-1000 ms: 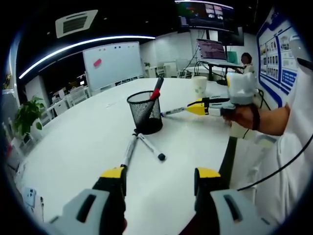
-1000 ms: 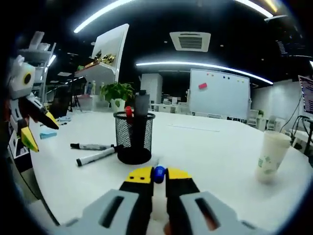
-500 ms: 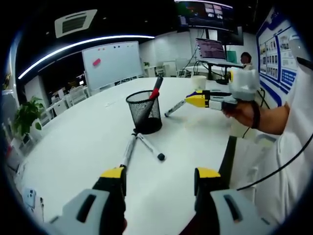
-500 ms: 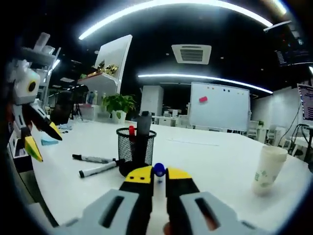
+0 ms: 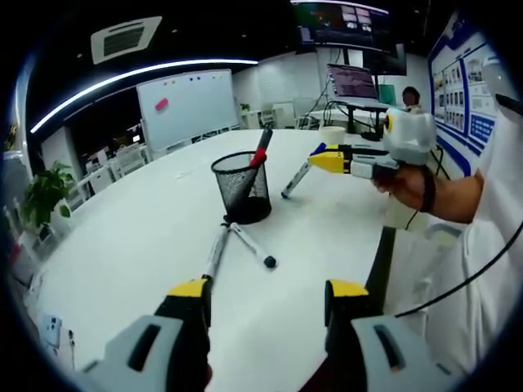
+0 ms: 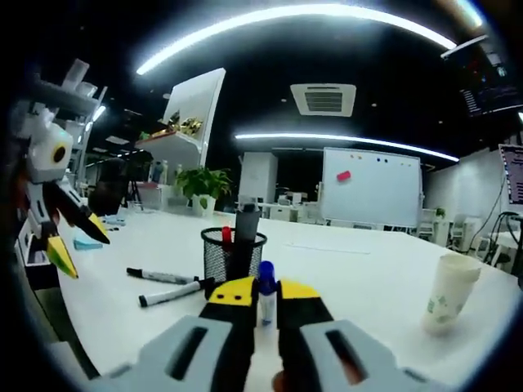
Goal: Place the scattered laser pointers and whiteboard markers into the pen holder and stack the scattered paper cups together
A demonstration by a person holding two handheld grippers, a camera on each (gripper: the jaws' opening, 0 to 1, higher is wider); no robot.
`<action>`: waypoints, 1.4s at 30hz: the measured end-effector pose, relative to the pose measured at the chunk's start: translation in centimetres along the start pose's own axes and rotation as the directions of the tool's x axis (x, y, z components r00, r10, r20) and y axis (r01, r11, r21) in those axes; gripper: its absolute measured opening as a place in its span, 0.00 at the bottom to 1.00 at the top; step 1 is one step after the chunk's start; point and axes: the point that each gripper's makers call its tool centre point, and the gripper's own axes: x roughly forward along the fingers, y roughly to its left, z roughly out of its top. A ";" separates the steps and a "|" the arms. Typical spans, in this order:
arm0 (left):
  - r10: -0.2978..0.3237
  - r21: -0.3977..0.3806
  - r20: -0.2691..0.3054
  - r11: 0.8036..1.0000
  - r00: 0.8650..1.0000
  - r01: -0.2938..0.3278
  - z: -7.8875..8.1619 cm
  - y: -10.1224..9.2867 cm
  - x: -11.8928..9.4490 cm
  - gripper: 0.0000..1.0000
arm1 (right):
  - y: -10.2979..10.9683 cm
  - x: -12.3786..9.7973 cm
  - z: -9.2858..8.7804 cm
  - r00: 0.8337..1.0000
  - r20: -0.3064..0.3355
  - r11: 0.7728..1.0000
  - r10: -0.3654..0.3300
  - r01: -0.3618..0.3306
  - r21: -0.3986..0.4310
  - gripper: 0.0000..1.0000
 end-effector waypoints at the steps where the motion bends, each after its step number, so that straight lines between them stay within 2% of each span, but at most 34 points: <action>1: 0.001 0.000 0.000 1.000 1.000 -0.001 0.0 0.0 0.0 0.57 | 0.0 0.0 0.0 1.000 0.000 1.000 0.001 -0.001 0.001 0.10; 42: 0.000 -0.004 -0.001 1.000 1.000 0.000 -0.2 0.0 0.1 0.57 | 0.1 -0.3 2.6 0.998 0.058 0.999 0.034 -0.034 -0.008 0.09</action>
